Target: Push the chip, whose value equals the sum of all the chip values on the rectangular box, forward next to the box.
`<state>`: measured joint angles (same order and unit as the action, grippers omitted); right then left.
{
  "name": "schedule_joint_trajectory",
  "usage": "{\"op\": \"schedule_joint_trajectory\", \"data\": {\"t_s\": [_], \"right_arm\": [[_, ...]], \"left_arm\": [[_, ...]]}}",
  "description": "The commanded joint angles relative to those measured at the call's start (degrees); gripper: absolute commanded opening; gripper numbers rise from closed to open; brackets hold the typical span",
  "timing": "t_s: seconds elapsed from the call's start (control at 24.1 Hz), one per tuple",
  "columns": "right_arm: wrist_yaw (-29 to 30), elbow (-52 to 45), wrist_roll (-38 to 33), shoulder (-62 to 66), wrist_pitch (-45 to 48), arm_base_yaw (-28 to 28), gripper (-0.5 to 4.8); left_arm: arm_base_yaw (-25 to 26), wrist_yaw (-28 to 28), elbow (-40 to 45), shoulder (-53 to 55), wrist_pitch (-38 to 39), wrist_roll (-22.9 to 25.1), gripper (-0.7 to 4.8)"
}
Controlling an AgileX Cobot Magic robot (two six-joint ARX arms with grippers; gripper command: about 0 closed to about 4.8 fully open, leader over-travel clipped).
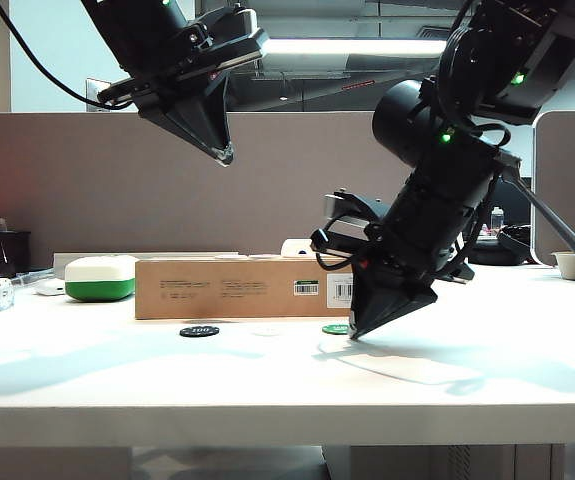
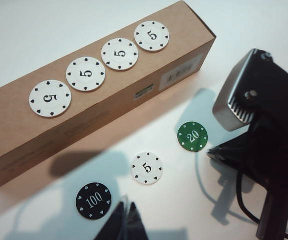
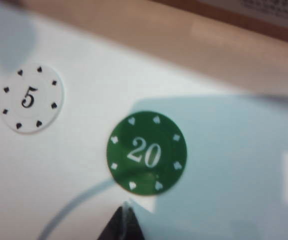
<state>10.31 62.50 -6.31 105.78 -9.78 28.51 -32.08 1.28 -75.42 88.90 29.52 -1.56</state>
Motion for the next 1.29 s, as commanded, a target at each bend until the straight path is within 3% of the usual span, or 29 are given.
{"op": "schedule_joint_trajectory", "data": {"t_s": [0.04, 0.5, 0.66, 1.29], "right_arm": [[-0.3, -0.1, 0.6, 1.2, -0.5, 0.1, -0.05], [-2.9, -0.1, 0.5, 3.8, 2.8, 0.1, -0.05], [-7.2, -0.1, 0.5, 4.3, 4.6, 0.1, -0.05], [-7.2, -0.1, 0.1, 5.8, 9.7, 0.2, -0.05]], "left_arm": [[-0.1, 0.0, -0.2, -0.2, -0.4, 0.0, -0.05], [-0.1, 0.0, -0.2, -0.2, -0.4, 0.0, -0.05], [-0.1, 0.0, -0.2, -0.2, -0.4, 0.0, -0.05], [-0.1, 0.0, -0.2, -0.2, -0.4, 0.0, -0.05]]}}
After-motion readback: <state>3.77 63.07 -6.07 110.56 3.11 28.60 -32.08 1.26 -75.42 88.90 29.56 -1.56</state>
